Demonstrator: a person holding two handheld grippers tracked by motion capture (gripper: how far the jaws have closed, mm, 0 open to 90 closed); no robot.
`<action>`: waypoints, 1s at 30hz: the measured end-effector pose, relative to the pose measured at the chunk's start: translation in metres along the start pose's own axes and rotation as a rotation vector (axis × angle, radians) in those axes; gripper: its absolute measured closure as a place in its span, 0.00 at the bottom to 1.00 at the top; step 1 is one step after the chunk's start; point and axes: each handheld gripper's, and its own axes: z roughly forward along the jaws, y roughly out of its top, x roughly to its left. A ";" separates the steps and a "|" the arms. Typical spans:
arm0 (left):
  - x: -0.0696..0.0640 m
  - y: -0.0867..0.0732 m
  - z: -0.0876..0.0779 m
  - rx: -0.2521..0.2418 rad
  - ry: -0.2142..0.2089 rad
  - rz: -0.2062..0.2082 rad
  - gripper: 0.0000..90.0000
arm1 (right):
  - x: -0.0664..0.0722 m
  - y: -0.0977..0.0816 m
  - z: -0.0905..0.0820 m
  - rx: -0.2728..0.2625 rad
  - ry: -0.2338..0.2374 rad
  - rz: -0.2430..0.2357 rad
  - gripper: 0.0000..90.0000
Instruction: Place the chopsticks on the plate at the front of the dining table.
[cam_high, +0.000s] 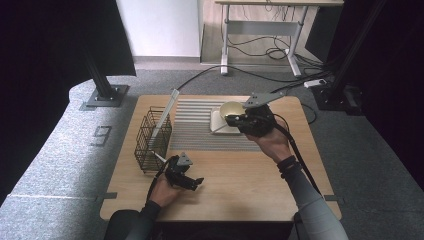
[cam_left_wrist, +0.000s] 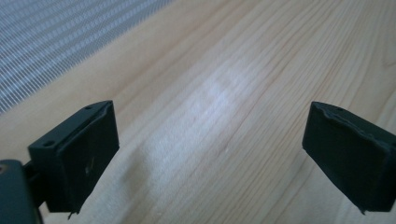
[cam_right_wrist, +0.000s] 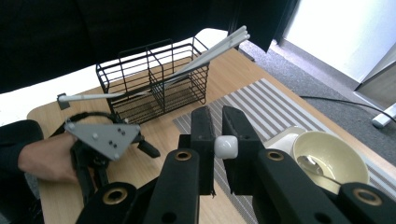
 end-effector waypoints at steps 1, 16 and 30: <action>0.000 0.001 -0.002 -0.012 -0.007 0.000 0.05 | 0.000 -0.003 0.000 0.000 0.001 -0.001 0.92; -0.010 0.022 -0.009 -0.107 -0.022 0.083 0.19 | 0.016 -0.044 0.004 0.013 0.070 0.005 0.92; -0.017 0.027 -0.011 -0.171 -0.033 0.116 0.59 | 0.040 -0.052 0.010 0.045 0.133 -0.033 0.92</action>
